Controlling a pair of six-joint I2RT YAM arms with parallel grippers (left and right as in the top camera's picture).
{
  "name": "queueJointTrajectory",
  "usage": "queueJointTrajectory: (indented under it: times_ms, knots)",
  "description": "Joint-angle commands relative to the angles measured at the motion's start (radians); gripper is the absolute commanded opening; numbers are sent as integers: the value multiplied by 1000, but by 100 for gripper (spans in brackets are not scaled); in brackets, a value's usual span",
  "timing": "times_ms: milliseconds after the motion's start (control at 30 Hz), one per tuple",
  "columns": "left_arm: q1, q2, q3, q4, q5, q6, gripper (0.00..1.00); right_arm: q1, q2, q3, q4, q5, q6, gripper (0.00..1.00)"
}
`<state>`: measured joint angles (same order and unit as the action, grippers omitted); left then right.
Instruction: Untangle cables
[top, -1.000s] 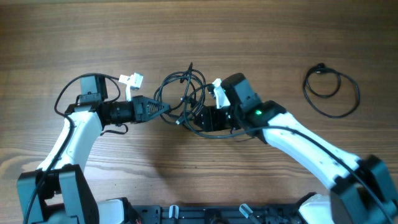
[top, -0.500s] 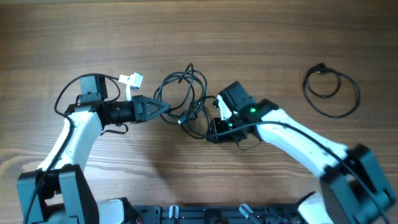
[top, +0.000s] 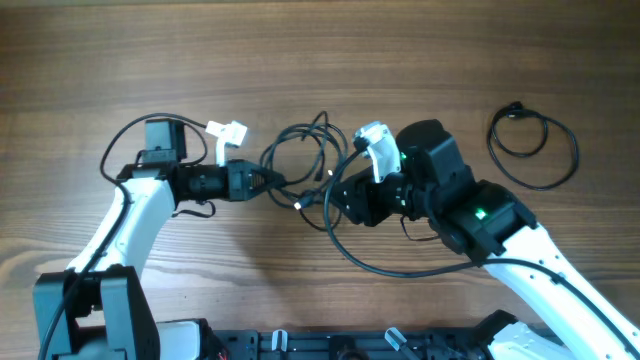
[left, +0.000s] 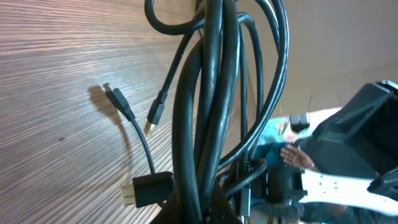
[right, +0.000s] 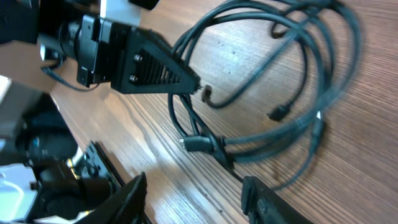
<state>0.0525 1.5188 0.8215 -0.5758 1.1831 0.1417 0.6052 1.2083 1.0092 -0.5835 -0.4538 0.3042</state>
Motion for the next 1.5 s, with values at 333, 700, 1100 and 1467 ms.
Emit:
queueJointTrajectory:
  times_ms: [333, 700, 1100, 1467]
  knots:
    - [-57, 2, -1, 27, 38, 38, 4, 16, 289, 14, 5, -136, -120, 41]
    - [-57, 2, -1, 27, 37, 38, 4, 9, 336, 14, 17, -113, -107, 4]
    - [-56, 2, -1, 32, -7, 30, 4, -391, 183, 14, -48, -212, 88, 4]
    - [-56, 2, -1, 75, -357, -278, 4, -708, 173, 14, -58, -490, 88, 4]
